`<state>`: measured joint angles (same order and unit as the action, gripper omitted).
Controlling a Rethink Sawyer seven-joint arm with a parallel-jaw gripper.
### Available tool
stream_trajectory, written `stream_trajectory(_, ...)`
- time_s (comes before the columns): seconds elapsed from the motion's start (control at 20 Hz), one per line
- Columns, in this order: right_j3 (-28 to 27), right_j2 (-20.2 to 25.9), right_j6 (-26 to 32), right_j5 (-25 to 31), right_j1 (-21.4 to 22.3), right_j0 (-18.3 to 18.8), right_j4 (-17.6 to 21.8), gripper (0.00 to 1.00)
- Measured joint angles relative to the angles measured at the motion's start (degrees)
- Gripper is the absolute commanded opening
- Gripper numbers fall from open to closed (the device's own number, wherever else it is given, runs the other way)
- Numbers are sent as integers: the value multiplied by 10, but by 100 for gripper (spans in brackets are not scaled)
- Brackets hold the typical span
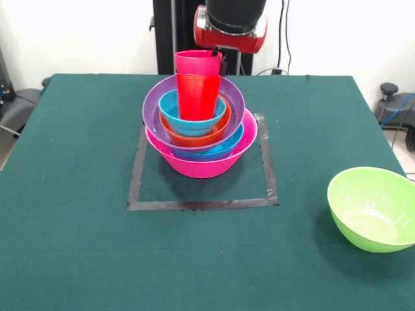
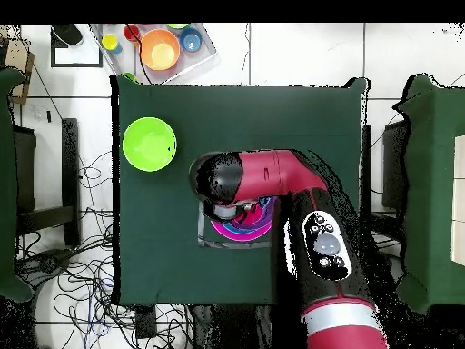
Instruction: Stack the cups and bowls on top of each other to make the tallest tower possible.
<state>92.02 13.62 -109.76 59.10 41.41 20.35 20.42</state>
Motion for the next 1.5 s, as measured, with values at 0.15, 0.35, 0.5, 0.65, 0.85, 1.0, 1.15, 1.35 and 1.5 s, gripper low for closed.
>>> stream_trajectory(0.15,-4,0,0,-48,-11,4,0,0)
stream_trajectory(0.35,-7,0,0,-83,-19,5,0,0)
stream_trajectory(0.5,-7,0,0,-93,-23,4,-1,0)
stream_trajectory(0.65,-6,-1,0,-93,-21,3,-1,0)
stream_trajectory(0.85,-2,-5,0,-94,-17,0,-1,0)
stream_trajectory(1.0,2,-10,0,-93,-15,-4,-2,0)
stream_trajectory(1.15,7,-17,0,-93,-12,-9,-5,0)
stream_trajectory(1.35,17,-27,0,-90,0,-21,-10,100)
stream_trajectory(1.5,18,-28,0,-87,2,-24,-10,100)
